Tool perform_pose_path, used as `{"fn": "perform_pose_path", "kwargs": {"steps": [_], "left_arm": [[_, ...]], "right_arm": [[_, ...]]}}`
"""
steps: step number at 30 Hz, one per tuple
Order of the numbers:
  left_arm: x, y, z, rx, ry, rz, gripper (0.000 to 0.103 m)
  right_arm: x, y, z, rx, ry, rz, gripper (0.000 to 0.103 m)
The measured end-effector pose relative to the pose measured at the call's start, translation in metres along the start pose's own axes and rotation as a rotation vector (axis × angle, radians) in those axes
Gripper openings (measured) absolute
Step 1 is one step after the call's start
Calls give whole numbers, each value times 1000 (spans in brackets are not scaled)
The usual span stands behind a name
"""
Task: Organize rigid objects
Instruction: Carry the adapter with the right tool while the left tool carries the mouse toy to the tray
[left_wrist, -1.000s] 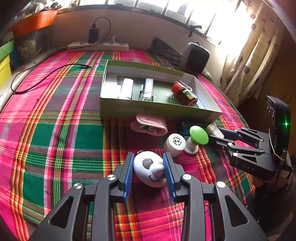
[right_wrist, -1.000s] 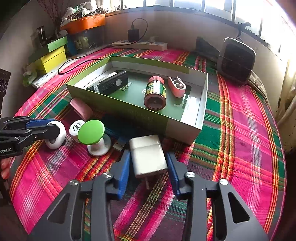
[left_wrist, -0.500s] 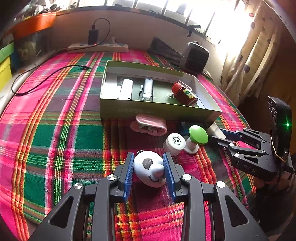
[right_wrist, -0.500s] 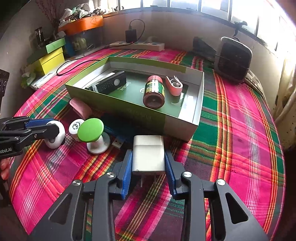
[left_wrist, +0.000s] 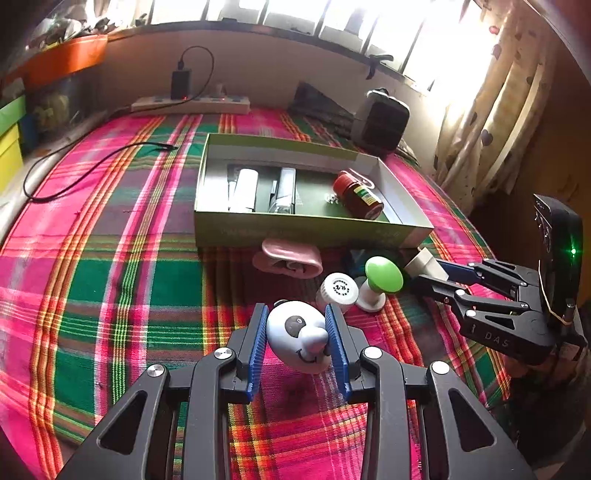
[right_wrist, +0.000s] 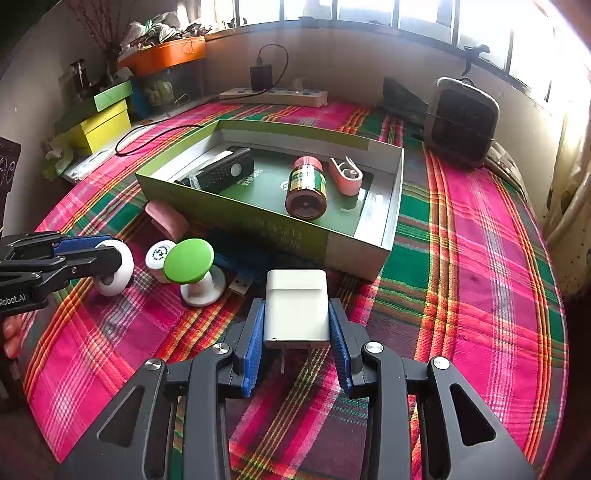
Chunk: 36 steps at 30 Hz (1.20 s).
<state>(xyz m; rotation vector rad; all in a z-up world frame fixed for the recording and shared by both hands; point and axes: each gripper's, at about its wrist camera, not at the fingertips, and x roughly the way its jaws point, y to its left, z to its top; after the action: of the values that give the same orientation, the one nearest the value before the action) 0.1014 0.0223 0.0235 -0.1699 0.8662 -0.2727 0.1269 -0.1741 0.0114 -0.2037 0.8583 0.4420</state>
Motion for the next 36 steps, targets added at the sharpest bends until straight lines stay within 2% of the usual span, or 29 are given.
{"fn": "perform_pose_path", "kwargs": {"steps": [18,36], "left_arm": [[-23,-10,19,38,-70,5,31],[-5,-13,66,50,-82,-7,31]], "right_arm": [[-26,-1,7,22,-64,2,35],[-27,-15,36,47,-99,-22,35]]}}
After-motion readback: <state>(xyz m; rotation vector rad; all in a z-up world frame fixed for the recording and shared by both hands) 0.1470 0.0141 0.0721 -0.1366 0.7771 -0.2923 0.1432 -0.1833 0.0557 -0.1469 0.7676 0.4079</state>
